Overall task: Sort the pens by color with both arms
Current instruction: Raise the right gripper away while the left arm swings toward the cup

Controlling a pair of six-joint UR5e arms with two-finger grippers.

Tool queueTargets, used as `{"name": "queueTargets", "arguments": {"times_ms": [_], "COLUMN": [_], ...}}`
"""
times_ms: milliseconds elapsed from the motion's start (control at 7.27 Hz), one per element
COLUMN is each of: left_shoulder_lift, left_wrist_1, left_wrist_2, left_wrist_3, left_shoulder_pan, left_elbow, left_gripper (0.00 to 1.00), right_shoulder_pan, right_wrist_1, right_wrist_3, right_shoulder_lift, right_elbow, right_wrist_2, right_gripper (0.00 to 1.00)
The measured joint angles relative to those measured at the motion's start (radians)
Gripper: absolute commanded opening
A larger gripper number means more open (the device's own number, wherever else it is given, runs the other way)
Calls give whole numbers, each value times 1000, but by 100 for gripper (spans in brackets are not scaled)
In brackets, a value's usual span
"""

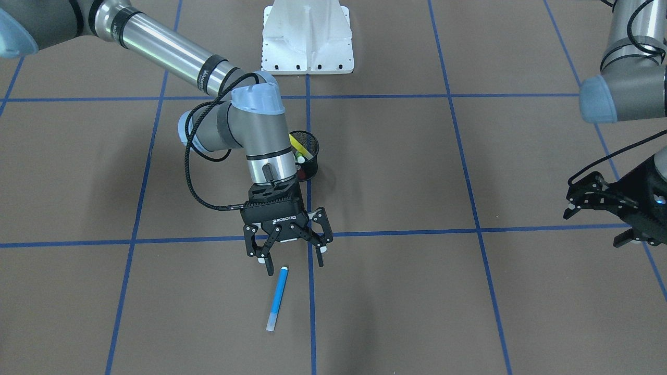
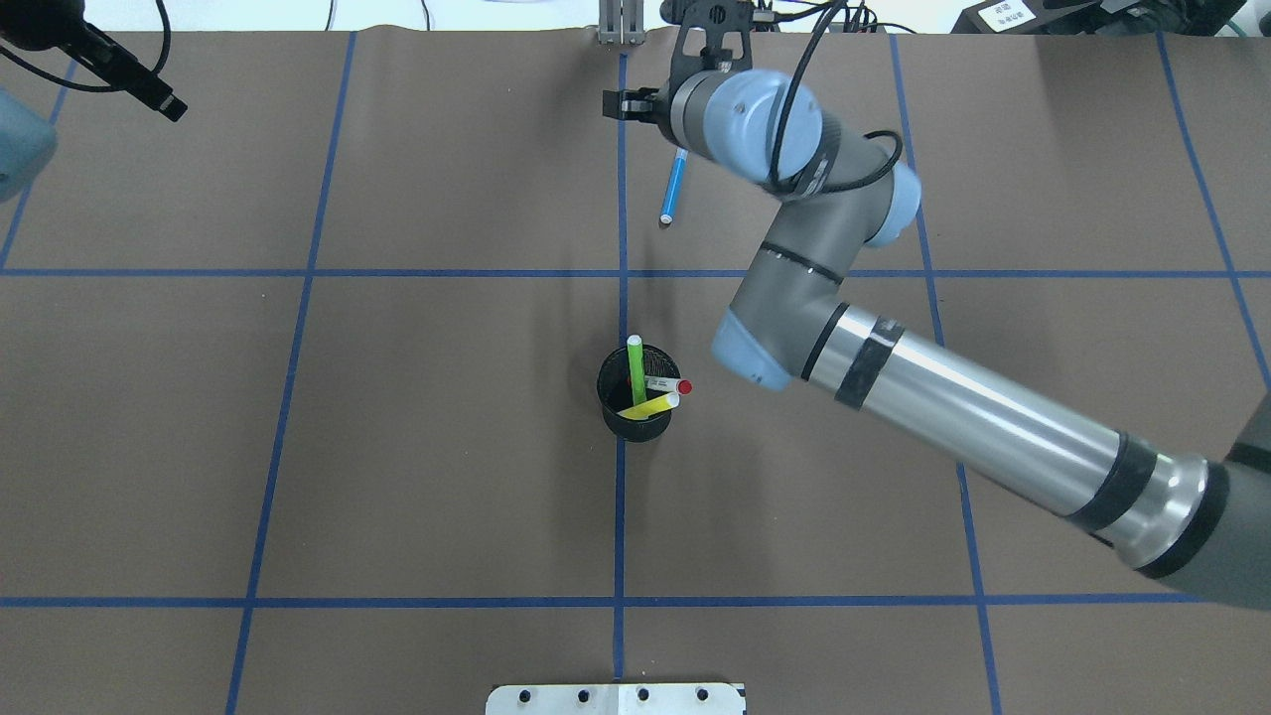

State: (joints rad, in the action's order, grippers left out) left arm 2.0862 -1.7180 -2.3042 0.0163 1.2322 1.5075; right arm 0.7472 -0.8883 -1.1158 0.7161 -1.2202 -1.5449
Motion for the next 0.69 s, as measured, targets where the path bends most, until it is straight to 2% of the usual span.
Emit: {"name": "queueTargets", "arguments": {"times_ms": [275, 412, 550, 687], "left_shoulder_lift": [109, 148, 174, 204], "left_wrist_1": [162, 250, 309, 363], "left_wrist_2": [50, 124, 212, 295], "left_wrist_3": [10, 11, 21, 69], "left_shoulder_pan": [-32, -70, -118, -175], "left_elbow": [34, 78, 115, 131], "left_gripper": [100, 100, 100, 100], "right_shoulder_pan": [195, 274, 321, 344], "right_wrist_1": [-107, -145, -160, -166], "right_wrist_3": [9, 25, 46, 64], "right_shoulder_lift": [29, 46, 68, 88], "right_elbow": [-27, -30, -31, -31], "right_wrist_2": [-363, -502, -578, -613], "right_gripper": [100, 100, 100, 100]}}
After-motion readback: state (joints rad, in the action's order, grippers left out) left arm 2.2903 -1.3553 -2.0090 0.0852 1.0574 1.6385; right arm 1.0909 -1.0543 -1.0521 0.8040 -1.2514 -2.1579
